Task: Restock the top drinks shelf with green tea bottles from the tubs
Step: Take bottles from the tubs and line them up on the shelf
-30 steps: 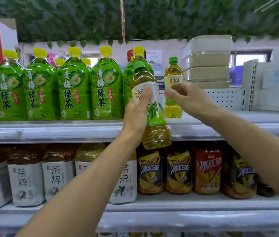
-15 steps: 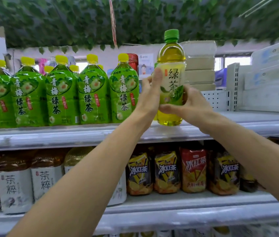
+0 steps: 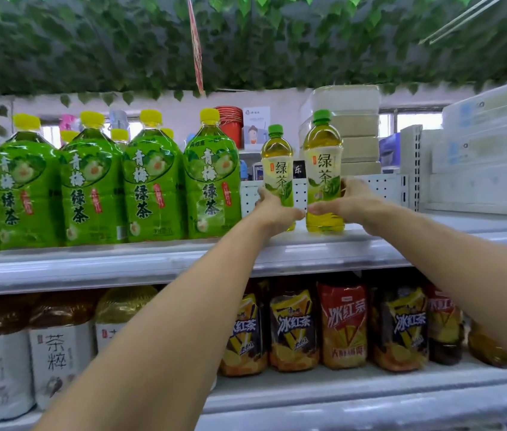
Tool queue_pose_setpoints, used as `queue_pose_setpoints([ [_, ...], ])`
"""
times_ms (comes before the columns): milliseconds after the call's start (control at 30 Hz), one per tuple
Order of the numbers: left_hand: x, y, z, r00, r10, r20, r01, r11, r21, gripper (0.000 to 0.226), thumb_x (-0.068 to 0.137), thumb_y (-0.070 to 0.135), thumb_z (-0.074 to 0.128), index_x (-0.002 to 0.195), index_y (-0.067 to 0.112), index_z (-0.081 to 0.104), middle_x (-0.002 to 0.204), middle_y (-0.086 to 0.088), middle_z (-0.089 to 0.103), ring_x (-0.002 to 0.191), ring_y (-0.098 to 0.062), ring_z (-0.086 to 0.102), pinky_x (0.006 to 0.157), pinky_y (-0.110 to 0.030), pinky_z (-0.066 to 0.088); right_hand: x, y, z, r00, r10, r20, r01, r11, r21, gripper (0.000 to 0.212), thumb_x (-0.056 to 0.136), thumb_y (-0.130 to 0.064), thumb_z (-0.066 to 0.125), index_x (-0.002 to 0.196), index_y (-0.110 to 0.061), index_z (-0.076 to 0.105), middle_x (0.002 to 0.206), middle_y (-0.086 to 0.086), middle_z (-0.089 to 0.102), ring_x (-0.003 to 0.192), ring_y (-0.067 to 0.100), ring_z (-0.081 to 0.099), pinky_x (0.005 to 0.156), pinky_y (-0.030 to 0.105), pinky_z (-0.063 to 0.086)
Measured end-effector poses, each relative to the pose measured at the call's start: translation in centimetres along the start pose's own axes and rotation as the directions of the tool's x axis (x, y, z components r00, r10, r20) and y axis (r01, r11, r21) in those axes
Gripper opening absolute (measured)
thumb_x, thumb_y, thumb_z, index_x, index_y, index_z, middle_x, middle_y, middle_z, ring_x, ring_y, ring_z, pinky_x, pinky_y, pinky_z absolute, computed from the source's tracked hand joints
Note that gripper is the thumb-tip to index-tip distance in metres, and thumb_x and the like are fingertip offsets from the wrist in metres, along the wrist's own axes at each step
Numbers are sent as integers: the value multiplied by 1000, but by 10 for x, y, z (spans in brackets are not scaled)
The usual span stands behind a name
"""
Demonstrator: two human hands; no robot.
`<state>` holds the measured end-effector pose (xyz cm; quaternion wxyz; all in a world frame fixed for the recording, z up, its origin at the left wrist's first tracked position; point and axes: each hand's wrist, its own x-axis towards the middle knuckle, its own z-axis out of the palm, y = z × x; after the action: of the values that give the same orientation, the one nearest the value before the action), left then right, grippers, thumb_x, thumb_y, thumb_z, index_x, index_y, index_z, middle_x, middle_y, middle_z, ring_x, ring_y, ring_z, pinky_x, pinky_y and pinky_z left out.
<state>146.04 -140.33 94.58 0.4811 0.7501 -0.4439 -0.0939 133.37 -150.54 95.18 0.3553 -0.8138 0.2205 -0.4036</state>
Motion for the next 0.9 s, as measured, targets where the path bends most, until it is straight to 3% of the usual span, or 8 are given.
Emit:
queue_pose_setpoints([
  [33, 2, 0, 0, 1000, -22, 12, 22, 1000, 7, 107, 93, 36, 69, 158, 12, -12, 166, -11, 18, 150, -32, 25, 122, -48, 24, 5, 1, 0, 1000, 10, 23, -10, 1000, -10, 30, 77, -10, 83, 83, -27, 59, 81, -12, 63, 76, 4, 58, 66, 21, 44],
  [100, 8, -1, 1, 999, -31, 28, 31, 999, 26, 105, 96, 34, 66, 159, 11, -14, 167, -11, 17, 151, -31, 22, 122, -44, 22, 14, 4, 2, 998, 44, 46, -42, 999, -30, 29, 79, -14, 82, 82, -30, 57, 84, -10, 63, 81, 9, 60, 76, 28, 48],
  [233, 15, -5, 3, 998, -47, 36, 45, 998, 48, 99, 97, 32, 65, 160, 12, -9, 166, -11, 19, 151, -30, 23, 120, -40, 22, 35, 13, 10, 993, 113, 37, -110, 991, -75, 29, 78, -19, 83, 99, -24, 63, 101, 0, 67, 99, 22, 61, 92, 39, 50],
  [400, 22, -10, 4, 1000, -31, 0, 31, 999, 29, 96, 91, 29, 72, 160, 15, 7, 158, -8, 36, 144, -29, 36, 120, -45, 30, 55, 21, 20, 988, 154, 1, -153, 982, -107, 64, 68, -25, 90, 123, -15, 59, 112, 3, 69, 103, 24, 63, 82, 37, 53],
  [600, 24, -13, 5, 1000, 4, -28, -2, 998, 59, 87, 92, 24, 71, 158, 17, 15, 155, -8, 40, 140, -29, 40, 113, -41, 34, 63, 20, 25, 994, 107, 0, -106, 980, -167, 46, 79, -18, 82, 119, -12, 63, 111, 5, 67, 99, 22, 59, 82, 36, 49],
  [733, 18, -15, 4, 998, 34, -53, -27, 991, 128, 89, 88, 30, 73, 157, 17, 18, 153, -8, 40, 138, -29, 41, 112, -40, 36, 65, 21, 29, 996, 79, 44, -66, 964, -256, 45, 82, -19, 79, 121, -10, 59, 114, 4, 64, 97, 22, 58, 83, 32, 47],
  [800, 14, -16, 6, 994, 63, -89, -43, 975, 217, 87, 87, 39, 72, 155, 15, 23, 150, -9, 44, 135, -30, 45, 111, -43, 41, 55, 18, 30, 995, 64, 72, -36, 939, -341, 41, 84, -24, 77, 118, -11, 58, 112, 5, 63, 89, 21, 58, 76, 32, 49],
  [900, 2, -14, 10, 959, 191, -208, -88, 901, 425, 70, 93, 50, 61, 147, 12, 38, 143, -10, 53, 129, -31, 52, 102, -42, 47, 37, 12, 25, 995, 25, 95, 28, 857, -515, 39, 87, -30, 70, 121, -12, 63, 115, 11, 65, 100, 27, 61, 89, 37, 52],
])
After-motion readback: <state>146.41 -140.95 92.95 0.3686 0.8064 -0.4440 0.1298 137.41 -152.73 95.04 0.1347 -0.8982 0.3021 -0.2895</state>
